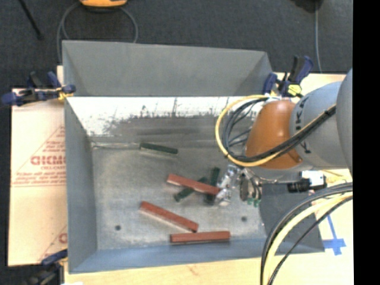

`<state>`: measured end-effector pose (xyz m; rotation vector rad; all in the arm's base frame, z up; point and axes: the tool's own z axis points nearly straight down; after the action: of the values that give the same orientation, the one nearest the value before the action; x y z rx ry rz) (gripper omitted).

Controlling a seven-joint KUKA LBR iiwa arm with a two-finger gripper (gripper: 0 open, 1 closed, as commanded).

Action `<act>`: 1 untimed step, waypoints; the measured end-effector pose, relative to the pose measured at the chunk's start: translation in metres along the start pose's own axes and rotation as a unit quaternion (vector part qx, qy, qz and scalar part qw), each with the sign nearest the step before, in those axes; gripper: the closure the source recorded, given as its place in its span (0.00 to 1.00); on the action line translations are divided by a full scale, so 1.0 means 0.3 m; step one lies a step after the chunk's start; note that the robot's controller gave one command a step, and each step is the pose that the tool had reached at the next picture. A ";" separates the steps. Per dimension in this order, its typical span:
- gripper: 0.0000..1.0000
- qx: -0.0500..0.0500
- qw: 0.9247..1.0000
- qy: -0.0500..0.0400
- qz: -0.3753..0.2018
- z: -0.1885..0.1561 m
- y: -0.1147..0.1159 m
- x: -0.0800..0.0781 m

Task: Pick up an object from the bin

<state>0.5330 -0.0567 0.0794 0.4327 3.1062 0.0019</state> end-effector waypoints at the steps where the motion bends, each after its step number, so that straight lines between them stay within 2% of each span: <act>1: 1.00 0.000 1.000 0.000 0.000 0.000 0.000 0.000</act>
Offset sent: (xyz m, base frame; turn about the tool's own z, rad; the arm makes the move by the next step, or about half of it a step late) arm 0.0229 -0.0183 0.1458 -0.0962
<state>0.5331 -0.0566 0.0795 0.4311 3.1064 0.0017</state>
